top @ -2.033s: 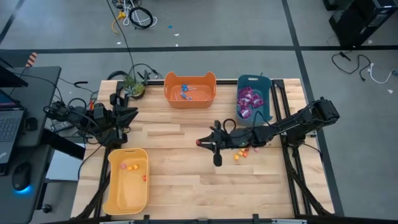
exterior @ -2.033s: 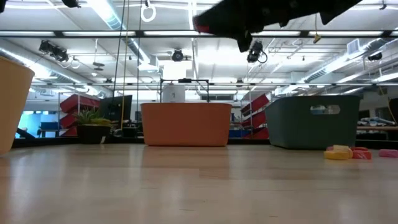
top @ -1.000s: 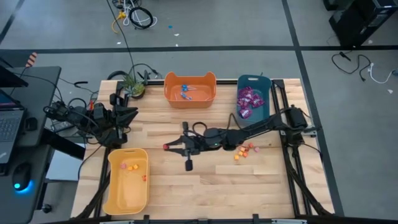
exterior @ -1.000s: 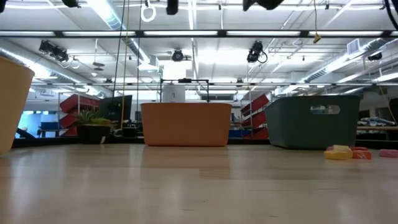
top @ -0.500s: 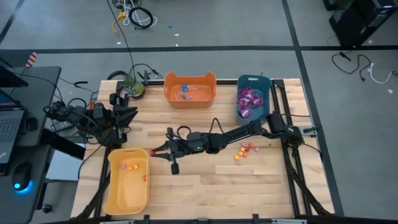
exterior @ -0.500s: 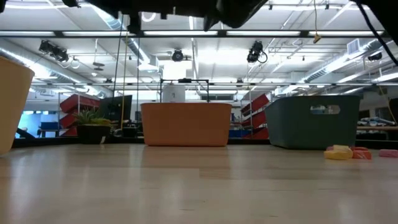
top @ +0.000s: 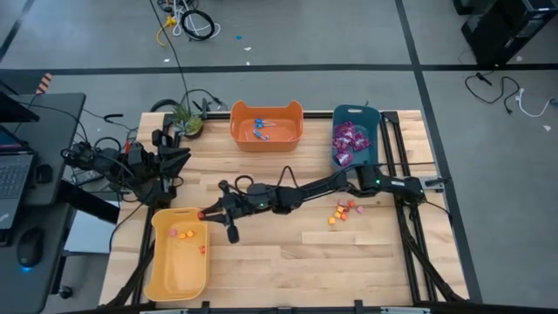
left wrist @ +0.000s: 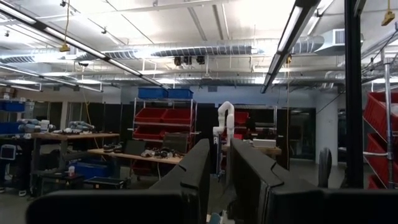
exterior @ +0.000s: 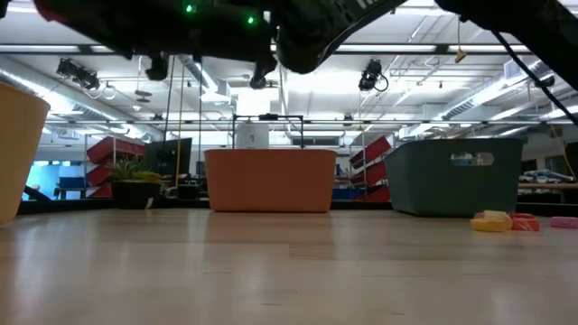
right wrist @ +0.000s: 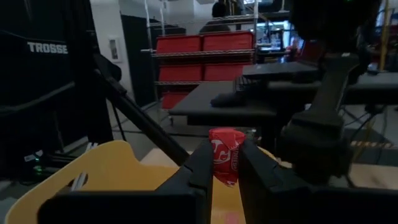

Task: Sort candy
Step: Put the left red candy into the yellow bin

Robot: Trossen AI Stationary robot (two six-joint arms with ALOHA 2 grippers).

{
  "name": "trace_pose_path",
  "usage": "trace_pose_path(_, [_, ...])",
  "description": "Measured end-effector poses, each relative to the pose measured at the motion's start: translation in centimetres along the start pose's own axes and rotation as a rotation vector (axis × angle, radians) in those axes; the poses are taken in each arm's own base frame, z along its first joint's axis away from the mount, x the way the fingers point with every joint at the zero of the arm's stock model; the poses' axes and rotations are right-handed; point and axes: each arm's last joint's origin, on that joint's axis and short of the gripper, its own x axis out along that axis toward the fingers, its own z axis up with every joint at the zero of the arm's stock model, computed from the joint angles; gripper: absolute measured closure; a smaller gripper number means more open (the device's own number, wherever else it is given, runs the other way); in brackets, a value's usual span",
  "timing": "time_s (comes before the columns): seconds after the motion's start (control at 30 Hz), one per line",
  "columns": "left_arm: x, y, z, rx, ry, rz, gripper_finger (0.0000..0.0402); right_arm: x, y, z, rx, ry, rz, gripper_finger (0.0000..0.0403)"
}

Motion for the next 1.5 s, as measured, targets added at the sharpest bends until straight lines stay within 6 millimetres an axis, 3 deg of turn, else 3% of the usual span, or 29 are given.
trace_pose_path(0.47, [0.0,0.0,-0.1,0.005,0.007,-0.002,0.0335,1.7,-0.9,-3.4,0.121,0.024,0.027,0.0354])
trace_pose_path(1.5, [0.0,0.0,-0.1,0.006,0.008,-0.002,0.0335,1.7,-0.8,-4.2,0.113,0.090,-0.013,0.0341])
